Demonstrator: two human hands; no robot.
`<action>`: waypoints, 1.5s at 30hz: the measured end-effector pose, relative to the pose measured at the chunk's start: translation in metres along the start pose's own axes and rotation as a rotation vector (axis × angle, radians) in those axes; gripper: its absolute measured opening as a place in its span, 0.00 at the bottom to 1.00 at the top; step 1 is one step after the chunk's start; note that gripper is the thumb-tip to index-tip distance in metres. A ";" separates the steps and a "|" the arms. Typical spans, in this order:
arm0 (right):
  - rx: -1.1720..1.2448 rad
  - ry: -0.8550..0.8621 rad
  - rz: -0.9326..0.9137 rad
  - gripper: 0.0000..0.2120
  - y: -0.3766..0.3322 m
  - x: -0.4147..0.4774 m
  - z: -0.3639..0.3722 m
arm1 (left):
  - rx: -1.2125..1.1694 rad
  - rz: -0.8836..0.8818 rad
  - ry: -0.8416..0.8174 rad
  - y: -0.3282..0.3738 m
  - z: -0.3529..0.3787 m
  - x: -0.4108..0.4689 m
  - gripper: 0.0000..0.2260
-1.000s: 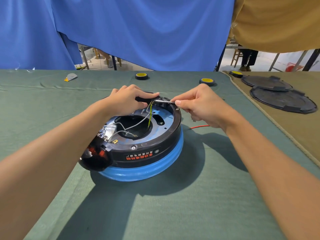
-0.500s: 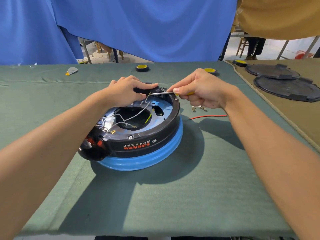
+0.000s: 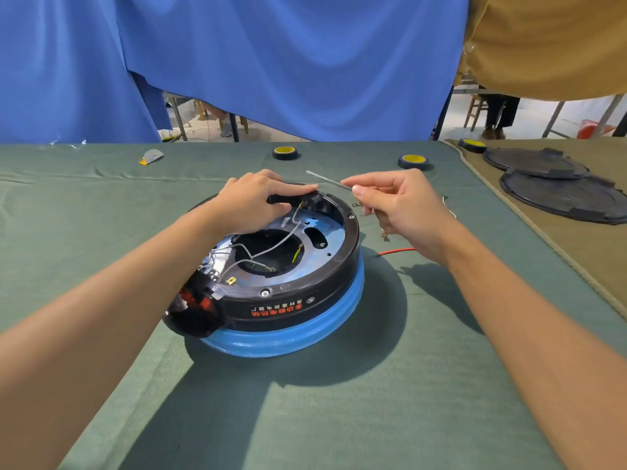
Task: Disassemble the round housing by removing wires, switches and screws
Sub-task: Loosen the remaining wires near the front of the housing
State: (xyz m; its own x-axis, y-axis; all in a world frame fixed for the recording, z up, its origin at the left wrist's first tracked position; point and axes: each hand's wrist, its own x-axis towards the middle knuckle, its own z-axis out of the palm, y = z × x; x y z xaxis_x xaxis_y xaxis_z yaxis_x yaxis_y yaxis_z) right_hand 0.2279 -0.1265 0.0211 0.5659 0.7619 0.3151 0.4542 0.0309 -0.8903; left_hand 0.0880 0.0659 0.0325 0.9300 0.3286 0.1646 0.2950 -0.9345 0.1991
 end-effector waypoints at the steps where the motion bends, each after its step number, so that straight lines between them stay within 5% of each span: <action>1: -0.057 0.074 -0.026 0.08 0.003 -0.002 0.003 | -0.023 0.011 0.010 -0.001 0.000 -0.001 0.23; 5: -0.399 0.359 -0.152 0.11 0.022 -0.019 0.013 | -0.133 0.009 0.113 -0.003 0.002 -0.002 0.22; 11: -0.451 0.553 -0.229 0.11 0.037 -0.023 0.014 | -0.054 0.088 0.378 0.011 -0.007 -0.003 0.11; 13: -0.445 0.528 -0.216 0.11 0.039 -0.024 0.015 | -0.102 0.065 0.249 0.023 -0.015 -0.007 0.06; 18: -0.430 0.513 -0.222 0.11 0.038 -0.027 0.014 | 0.080 -0.050 -0.142 0.041 -0.016 -0.021 0.24; 29: -0.435 0.495 -0.213 0.12 0.034 -0.034 0.013 | 0.058 -0.260 -0.234 0.057 -0.008 -0.037 0.23; 39: -0.361 0.505 -0.171 0.17 0.027 -0.036 0.013 | -0.118 -0.302 -0.087 0.057 -0.007 -0.041 0.11; 42: -0.234 0.519 -0.077 0.19 0.020 -0.033 0.008 | -0.303 -0.257 0.109 0.064 -0.021 -0.036 0.10; 45: -0.055 0.487 -0.061 0.09 0.010 -0.031 0.000 | -0.597 -0.246 0.316 0.077 -0.035 -0.027 0.11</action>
State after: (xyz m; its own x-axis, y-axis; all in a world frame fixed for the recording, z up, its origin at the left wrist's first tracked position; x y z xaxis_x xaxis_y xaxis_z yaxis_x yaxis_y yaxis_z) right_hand 0.2149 -0.1499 0.0030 0.7871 0.3680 0.4951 0.5250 0.0218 -0.8508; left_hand 0.0780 -0.0104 0.0777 0.7171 0.6286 0.3009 0.2338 -0.6237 0.7459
